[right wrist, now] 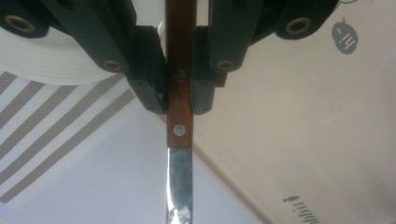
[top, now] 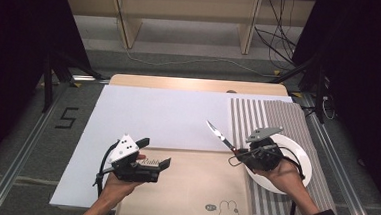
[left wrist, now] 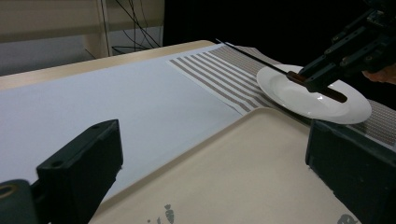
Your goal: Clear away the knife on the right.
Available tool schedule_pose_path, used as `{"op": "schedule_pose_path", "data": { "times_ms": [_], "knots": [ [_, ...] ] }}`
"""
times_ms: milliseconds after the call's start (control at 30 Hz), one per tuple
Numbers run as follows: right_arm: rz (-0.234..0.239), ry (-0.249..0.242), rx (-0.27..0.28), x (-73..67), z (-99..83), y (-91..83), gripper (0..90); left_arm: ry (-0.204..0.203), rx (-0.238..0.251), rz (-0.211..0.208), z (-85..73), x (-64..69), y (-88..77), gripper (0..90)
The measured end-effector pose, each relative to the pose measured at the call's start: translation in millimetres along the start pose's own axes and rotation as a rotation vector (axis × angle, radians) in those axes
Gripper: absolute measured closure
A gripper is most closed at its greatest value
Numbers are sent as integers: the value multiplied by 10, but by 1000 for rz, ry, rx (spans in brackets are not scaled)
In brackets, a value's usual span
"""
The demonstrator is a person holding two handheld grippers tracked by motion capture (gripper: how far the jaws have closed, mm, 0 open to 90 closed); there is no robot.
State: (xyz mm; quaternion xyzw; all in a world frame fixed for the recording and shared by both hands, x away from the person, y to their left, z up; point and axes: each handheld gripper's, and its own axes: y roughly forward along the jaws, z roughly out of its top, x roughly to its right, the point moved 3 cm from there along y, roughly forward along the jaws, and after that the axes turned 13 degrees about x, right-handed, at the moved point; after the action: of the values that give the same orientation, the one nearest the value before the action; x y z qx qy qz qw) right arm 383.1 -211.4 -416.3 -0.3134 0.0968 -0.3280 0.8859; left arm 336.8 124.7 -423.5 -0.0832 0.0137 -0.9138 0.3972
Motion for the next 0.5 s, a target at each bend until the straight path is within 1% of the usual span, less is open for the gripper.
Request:
{"op": "schedule_pose_path", "data": {
  "times_ms": [67,100,133,267,300,333,400,433,467,500],
  "knots": [
    [6,1,-2,-48,-25,10,772,6,-3,-2,0,1,-4,39],
    [6,1,-2,-48,-25,10,772,6,-3,-2,0,1,-4,39],
    [15,2,-4,-91,-49,25,772,3,0,-1,1,1,-4,39],
    [32,4,-14,-182,-86,56,772,3,0,-1,3,0,-5,39],
    [32,4,-14,-182,-86,56,772,3,0,-1,3,0,-5,39],
    [36,5,-14,-234,-103,69,772,4,-1,-1,2,1,-3,39],
    [42,1,-18,-291,-118,79,771,3,0,0,1,1,-3,38],
    [42,1,-18,-291,-118,79,771,3,0,0,1,1,-3,38],
    [47,3,-25,-344,-123,77,772,5,0,-1,2,1,-5,39],
    [47,3,-25,-344,-123,77,772,5,0,-1,2,1,-5,38]
  ]
}}
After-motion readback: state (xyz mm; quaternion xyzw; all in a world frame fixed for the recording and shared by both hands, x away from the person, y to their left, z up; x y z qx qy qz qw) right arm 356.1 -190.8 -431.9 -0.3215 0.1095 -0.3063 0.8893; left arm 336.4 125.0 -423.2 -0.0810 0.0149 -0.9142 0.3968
